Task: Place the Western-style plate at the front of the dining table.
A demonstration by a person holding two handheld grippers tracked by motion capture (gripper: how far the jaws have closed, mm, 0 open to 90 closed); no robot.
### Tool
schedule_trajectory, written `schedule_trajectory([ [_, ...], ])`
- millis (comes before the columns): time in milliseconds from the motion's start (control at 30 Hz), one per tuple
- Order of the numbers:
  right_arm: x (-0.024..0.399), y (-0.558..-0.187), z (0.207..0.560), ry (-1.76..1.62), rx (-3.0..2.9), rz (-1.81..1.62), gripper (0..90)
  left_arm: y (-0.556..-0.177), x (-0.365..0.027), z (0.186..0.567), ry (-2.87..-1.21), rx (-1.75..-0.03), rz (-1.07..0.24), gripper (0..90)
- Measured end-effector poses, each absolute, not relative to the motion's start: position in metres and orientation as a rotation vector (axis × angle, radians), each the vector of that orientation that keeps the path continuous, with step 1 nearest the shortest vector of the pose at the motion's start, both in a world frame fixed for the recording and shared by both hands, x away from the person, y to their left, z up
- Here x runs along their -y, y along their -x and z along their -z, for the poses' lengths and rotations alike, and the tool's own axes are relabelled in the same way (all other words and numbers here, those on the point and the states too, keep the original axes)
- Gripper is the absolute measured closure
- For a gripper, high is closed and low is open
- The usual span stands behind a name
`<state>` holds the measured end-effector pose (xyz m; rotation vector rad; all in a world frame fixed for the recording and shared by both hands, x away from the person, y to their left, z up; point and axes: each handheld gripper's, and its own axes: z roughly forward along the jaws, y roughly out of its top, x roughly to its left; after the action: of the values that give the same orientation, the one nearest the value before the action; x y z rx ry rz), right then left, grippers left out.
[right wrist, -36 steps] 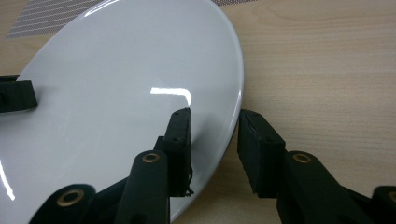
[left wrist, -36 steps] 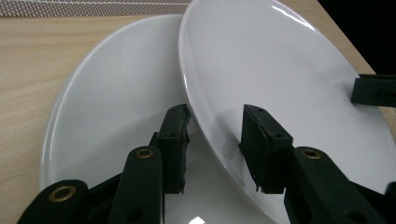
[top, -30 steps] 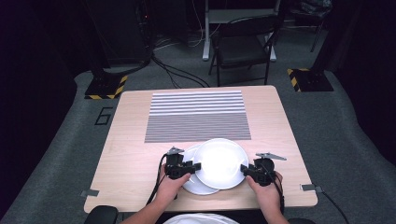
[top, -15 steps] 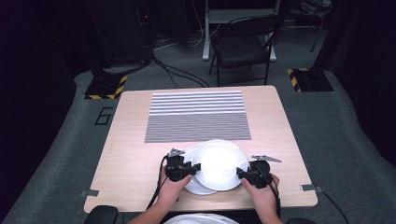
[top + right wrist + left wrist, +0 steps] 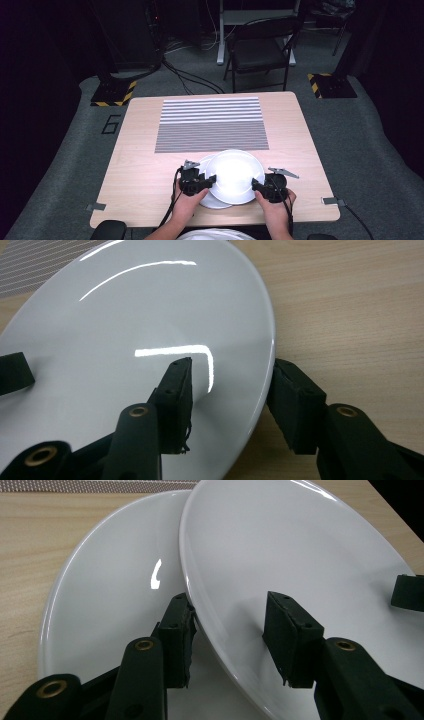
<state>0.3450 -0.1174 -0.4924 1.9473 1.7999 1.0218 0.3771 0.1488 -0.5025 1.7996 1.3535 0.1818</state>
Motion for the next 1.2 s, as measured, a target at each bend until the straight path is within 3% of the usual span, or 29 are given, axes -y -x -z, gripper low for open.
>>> schedule_trajectory([
  [467,0.11,-0.352,0.492,-1.949,-1.804,-1.012,53.5,-0.388,-0.153,0.496,-1.772,-1.382,-0.215,55.6],
  [833,0.098,-0.362,0.493,-1.904,-1.822,-1.027,58.3,-0.394,-0.16,0.494,-1.787,-1.396,-0.325,55.7],
  [1200,0.093,-0.364,0.492,-1.907,-1.821,-1.062,60.0,-0.401,-0.166,0.493,-1.806,-1.417,-0.322,55.5],
])
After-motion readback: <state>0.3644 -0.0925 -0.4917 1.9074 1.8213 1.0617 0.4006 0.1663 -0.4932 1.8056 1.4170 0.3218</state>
